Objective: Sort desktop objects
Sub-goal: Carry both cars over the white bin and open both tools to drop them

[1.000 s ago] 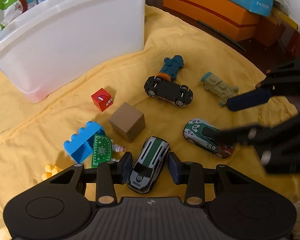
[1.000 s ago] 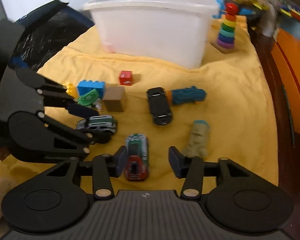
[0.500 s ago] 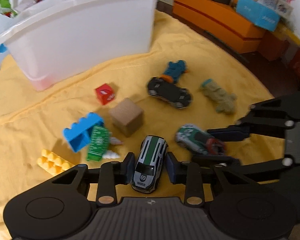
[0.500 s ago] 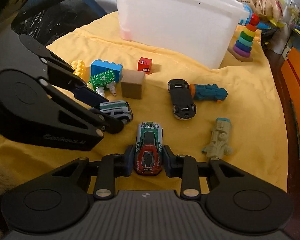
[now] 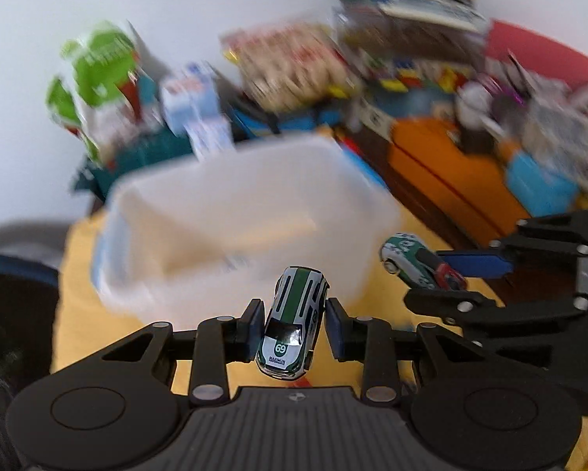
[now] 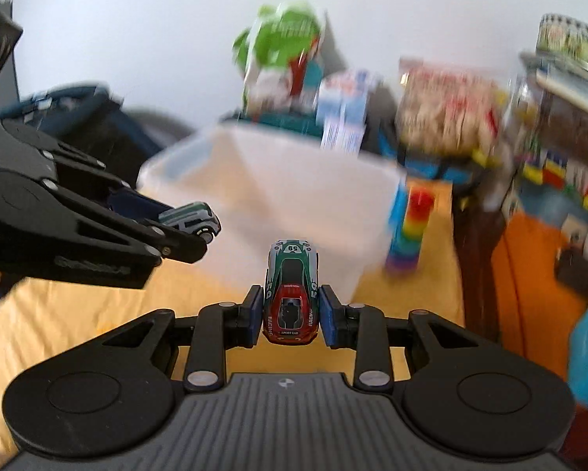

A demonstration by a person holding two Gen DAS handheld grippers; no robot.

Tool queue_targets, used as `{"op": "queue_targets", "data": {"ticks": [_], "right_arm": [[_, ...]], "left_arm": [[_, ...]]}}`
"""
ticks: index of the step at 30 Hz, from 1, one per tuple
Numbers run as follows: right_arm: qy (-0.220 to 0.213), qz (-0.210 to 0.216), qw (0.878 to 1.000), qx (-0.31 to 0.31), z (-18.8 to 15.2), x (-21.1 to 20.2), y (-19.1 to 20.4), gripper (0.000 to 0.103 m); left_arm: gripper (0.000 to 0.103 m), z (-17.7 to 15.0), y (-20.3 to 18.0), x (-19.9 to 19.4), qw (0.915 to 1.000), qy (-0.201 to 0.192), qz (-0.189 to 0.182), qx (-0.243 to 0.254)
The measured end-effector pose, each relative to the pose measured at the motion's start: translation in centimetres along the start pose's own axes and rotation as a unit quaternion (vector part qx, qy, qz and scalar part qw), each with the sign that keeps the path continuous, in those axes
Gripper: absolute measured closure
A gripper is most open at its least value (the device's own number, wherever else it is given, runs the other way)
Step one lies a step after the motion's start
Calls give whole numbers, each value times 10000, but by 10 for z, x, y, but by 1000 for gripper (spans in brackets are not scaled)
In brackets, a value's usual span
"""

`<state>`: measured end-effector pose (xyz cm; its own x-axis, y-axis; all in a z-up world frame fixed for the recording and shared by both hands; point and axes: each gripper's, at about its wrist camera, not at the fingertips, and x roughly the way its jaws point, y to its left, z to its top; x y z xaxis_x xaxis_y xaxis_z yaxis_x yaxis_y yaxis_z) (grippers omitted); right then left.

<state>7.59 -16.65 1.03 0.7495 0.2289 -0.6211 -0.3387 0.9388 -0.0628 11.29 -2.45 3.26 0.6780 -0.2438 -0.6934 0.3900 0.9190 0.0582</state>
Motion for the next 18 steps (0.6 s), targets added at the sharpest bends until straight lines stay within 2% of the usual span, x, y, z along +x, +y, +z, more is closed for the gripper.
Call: {"op": "queue_targets", "data": {"ticks": [4, 7, 10, 18], "right_arm": [[-198, -37, 9998, -16, 40, 20, -8, 70], [-171, -22, 9998, -21, 56, 44, -13, 70], [36, -36, 10000, 50, 66, 77, -20, 70], [859, -26, 9960, 228, 56, 151, -28, 69]], "left_arm": [[66, 34, 17, 22, 9995, -71, 203, -218], [66, 49, 29, 48, 9984, -6, 478, -318], [66, 55, 44, 81, 9962, 163, 699, -496], [65, 49, 61, 143, 9930, 672, 736, -636]]}}
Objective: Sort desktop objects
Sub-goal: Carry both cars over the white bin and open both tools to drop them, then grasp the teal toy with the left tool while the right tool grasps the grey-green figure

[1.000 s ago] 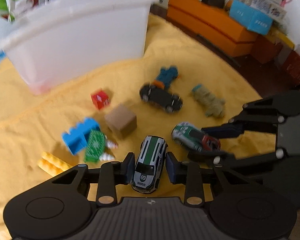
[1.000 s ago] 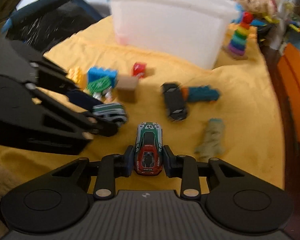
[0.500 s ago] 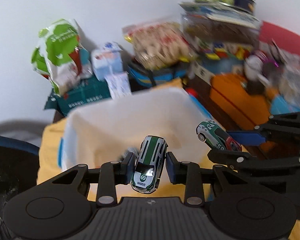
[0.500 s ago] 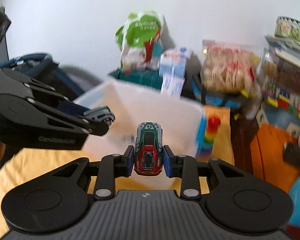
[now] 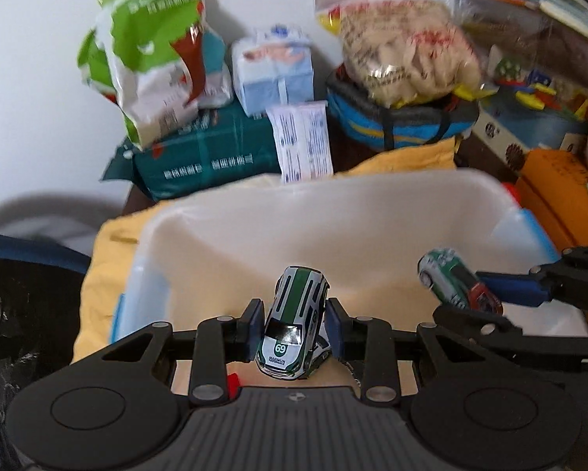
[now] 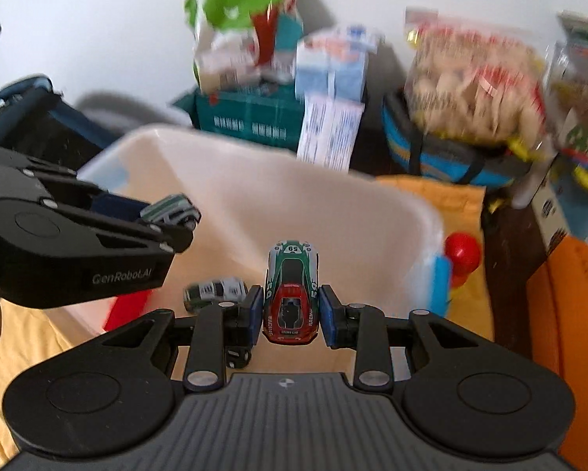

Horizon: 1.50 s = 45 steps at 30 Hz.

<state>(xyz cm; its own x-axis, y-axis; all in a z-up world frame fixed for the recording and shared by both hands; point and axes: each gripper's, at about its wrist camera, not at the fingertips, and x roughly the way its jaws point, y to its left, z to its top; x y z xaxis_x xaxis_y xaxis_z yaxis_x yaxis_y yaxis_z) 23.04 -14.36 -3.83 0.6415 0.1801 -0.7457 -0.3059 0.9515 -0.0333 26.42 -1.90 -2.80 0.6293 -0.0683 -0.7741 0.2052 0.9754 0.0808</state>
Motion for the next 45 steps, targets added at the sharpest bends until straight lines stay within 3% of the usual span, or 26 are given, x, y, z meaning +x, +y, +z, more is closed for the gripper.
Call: {"op": "queue_targets", "data": {"ticks": [4, 8, 10, 14, 16, 18, 22, 26, 32, 35, 38, 42, 45], "right_arm": [[106, 15, 9998, -138, -1, 9, 3, 64], [1, -14, 9998, -220, 0, -2, 7, 55], [-63, -15, 9999, -160, 1, -11, 6, 46], [-355, -83, 9993, -47, -2, -41, 5, 42], [-547, -85, 9985, -50, -8, -61, 6, 31], [-730, -77, 9973, -98, -17, -82, 9, 26], [-937, -59, 9953, -229, -45, -114, 19, 28], [-854, 101, 9961, -199, -86, -127, 25, 28], [-135, 180, 9997, -19, -144, -115, 31, 27], [156, 300, 9992, 210, -166, -113, 29, 28], [389, 135, 9987, 293, -183, -112, 30, 30], [556, -238, 9980, 196, -196, -109, 29, 44], [533, -274, 9982, 71, -202, -111, 31, 58]], "left_arm": [[62, -4, 0, 17, 9996, 272, -30, -20], [60, -7, 1, 9, 9998, 184, 2, -82], [57, -6, 3, -2, 9999, 74, 60, -118], [48, -15, 12, -47, 9990, -317, 60, -309], [40, -25, 16, -71, 9978, -532, -27, -391], [37, -40, 20, -92, 9969, -662, -101, -420], [37, -80, 24, -113, 9983, -483, -203, -269], [37, -131, 20, -110, 9997, -48, -232, 86], [37, -200, 3, -105, 9959, 631, -485, 433], [37, -219, -7, -103, 9940, 824, -572, 443], [38, -234, -15, -104, 9930, 925, -638, 363], [38, -241, -28, -110, 9931, 859, -647, 476], [38, -241, -32, -113, 9935, 777, -656, 507]]}}
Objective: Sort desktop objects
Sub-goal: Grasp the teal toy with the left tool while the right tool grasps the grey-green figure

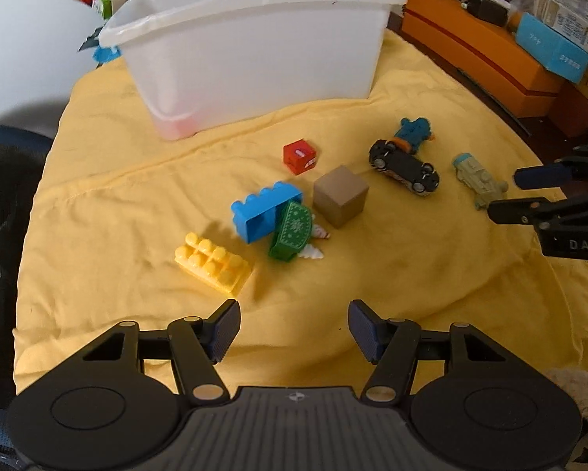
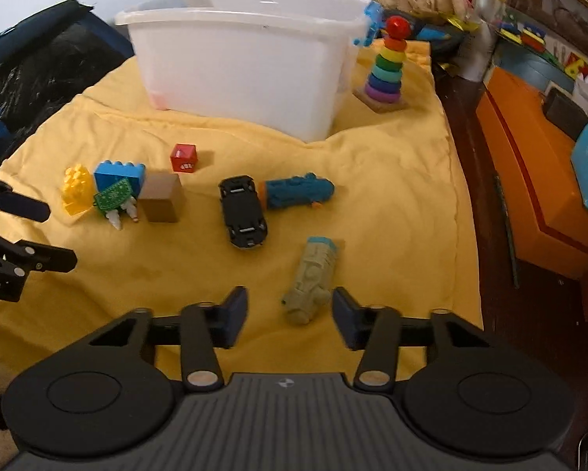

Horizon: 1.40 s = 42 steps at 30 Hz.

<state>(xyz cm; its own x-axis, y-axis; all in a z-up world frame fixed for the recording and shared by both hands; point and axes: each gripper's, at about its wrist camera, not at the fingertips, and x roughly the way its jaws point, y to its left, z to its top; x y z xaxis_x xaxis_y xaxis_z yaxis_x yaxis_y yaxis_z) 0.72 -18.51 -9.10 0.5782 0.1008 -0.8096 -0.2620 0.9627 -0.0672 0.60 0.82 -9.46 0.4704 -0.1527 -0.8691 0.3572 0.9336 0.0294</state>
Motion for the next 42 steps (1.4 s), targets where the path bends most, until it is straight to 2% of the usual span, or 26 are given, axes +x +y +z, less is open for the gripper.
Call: {"op": "queue_targets", "data": {"ticks": [7, 10, 11, 13, 14, 18, 24, 26, 28, 32, 36, 39, 42], "right_arm": [[-14, -237, 9997, -96, -2, 12, 2, 59], [7, -329, 9994, 50, 2, 22, -4, 59], [76, -272, 9995, 144, 4, 28, -7, 59], [215, -45, 9992, 339, 4, 37, -12, 75], [232, 37, 9991, 363, 3, 39, -13, 78], [90, -39, 9999, 52, -4, 32, -7, 79], [79, -181, 9996, 191, -11, 21, -22, 79], [100, -185, 9995, 234, -14, 20, -28, 81], [108, -171, 9994, 282, -17, 18, -32, 81], [111, -86, 9989, 440, -22, 17, -37, 81], [82, -66, 9987, 500, -21, 17, -41, 80], [42, -65, 9986, 531, -19, 19, -43, 79], [31, -49, 9987, 499, -17, 24, -42, 68]], "left_arm": [[40, -5, 5, 4, 9996, 99, 78, -238], [42, -5, 9, 2, 9995, 72, 42, -301], [42, -2, 8, 0, 9997, 36, 14, -246], [42, 6, 3, -4, 9999, -94, -52, -56], [42, 12, 0, -5, 9998, -156, -94, 30], [42, 41, -16, -3, 9986, -334, -240, 338], [42, 89, -57, 20, 9918, -565, -596, 979], [44, 105, -72, 31, 9890, -626, -750, 1113], [52, 117, -84, 44, 9876, -601, -750, 1238], [53, 132, -103, 67, 9838, -478, -831, 1512], [54, 131, -110, 87, 9831, -182, -774, 1649], [75, 127, -112, 98, 9838, -97, -595, 1687], [75, 127, -106, 98, 9848, -102, -746, 1567]]}}
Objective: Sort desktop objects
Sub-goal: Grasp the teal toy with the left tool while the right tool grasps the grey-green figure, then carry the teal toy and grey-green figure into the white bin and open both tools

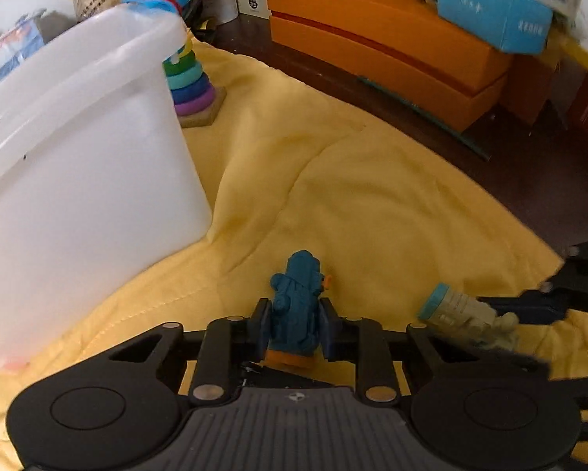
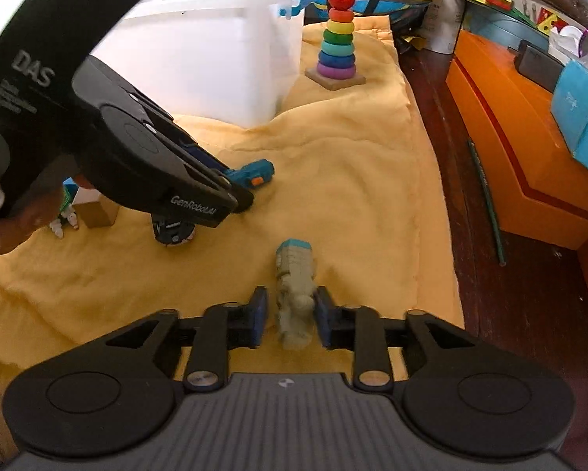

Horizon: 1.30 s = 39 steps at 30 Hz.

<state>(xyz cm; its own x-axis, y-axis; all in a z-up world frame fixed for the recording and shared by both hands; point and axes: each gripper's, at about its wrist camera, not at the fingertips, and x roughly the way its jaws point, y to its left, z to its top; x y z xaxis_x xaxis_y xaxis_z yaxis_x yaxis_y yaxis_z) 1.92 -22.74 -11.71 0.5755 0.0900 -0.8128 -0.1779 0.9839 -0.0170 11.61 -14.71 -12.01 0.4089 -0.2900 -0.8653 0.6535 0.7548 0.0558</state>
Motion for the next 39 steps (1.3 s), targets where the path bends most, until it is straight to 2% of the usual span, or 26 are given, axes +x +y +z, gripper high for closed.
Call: {"op": "queue_targets", "data": {"ticks": [4, 6, 15, 19, 24, 30, 36, 39], "right_arm": [[87, -45, 9999, -129, 3, 9, 5, 71], [78, -36, 9999, -138, 4, 8, 7, 80], [-64, -505, 9978, -433, 21, -16, 13, 80], [-236, -538, 9969, -523, 38, -28, 15, 80], [-606, -588, 9926, -870, 74, -39, 28, 80], [-1248, -455, 9826, -1295, 133, -47, 53, 80], [-1737, -339, 9736, -1441, 194, -27, 74, 80], [-1752, -322, 9732, -1455, 217, -7, 80, 80]], "left_arm": [[75, -5, 1, -7, 10000, -36, 54, 15], [75, -4, 3, -14, 9999, -109, 110, -46], [75, 10, 24, -79, 9962, -712, 307, -388], [75, 15, 38, -107, 9929, -933, 467, -578], [75, 22, 62, -139, 9875, -1190, 722, -743], [75, 34, 99, -166, 9776, -1530, 1149, -875], [75, 47, 155, -153, 9695, -1453, 1580, -1186], [75, 49, 180, -133, 9673, -1254, 1675, -1433]]}}
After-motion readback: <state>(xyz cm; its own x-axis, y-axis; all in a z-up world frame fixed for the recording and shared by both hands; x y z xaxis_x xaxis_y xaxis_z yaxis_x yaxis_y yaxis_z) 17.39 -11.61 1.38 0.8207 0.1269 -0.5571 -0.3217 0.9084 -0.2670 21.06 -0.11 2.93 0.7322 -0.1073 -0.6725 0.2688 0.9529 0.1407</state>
